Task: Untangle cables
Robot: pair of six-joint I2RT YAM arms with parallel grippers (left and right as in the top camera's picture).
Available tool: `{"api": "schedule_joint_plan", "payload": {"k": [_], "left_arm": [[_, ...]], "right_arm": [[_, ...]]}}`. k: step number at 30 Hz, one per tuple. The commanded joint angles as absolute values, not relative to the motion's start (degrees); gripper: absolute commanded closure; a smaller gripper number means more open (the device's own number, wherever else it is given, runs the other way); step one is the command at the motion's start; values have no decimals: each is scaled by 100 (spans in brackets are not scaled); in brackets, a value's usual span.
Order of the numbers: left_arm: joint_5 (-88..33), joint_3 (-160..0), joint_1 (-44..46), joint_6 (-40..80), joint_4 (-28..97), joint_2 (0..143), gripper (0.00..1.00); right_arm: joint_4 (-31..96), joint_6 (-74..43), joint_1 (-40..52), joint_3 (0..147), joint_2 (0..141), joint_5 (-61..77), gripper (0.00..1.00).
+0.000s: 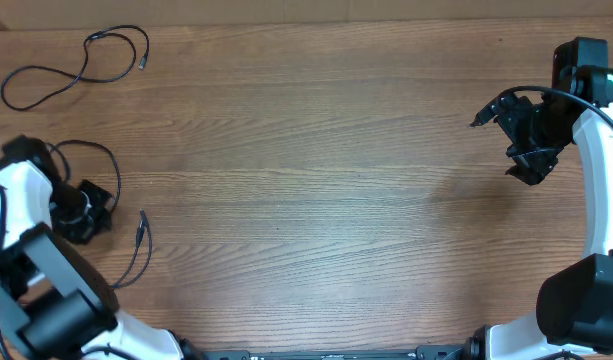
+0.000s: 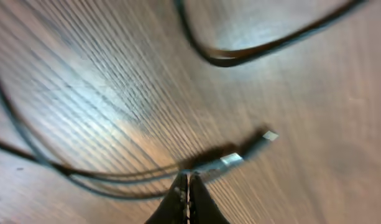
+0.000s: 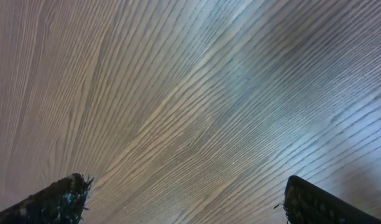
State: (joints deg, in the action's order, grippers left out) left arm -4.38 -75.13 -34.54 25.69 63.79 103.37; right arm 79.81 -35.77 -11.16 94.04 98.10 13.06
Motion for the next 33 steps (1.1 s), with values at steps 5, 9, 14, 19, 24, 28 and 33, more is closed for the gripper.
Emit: {"api": "schedule_joint_plan", "payload": {"k": [5, 9, 14, 19, 24, 28, 33], "left_arm": [[-1686, -7776, -3395, 1900, 6654, 8836, 96], [-2858, -7773, -3059, 749, 6838, 8110, 95], [-3103, -7773, -2036, 340, 6991, 7511, 96], [-2919, -7773, -943, 40, 7048, 7074, 96], [-2917, -7773, -644, 40, 7164, 6482, 96], [-2783, -7773, -644, 34, 7463, 5918, 95], [-2703, -7773, -644, 36, 8025, 5264, 96]], "right_arm": [[7979, -3579, -1127, 9413, 9813, 1267, 0], [7979, -3579, -1127, 9413, 9813, 1267, 0], [7979, -3579, -1127, 9413, 9813, 1264, 0], [7979, -3579, -1127, 9413, 9813, 1267, 0], [7979, -3579, -1127, 9413, 9813, 1264, 0], [7979, -3579, -1127, 9413, 9813, 1267, 0], [7979, -3579, -1127, 9413, 9813, 1267, 0]]}}
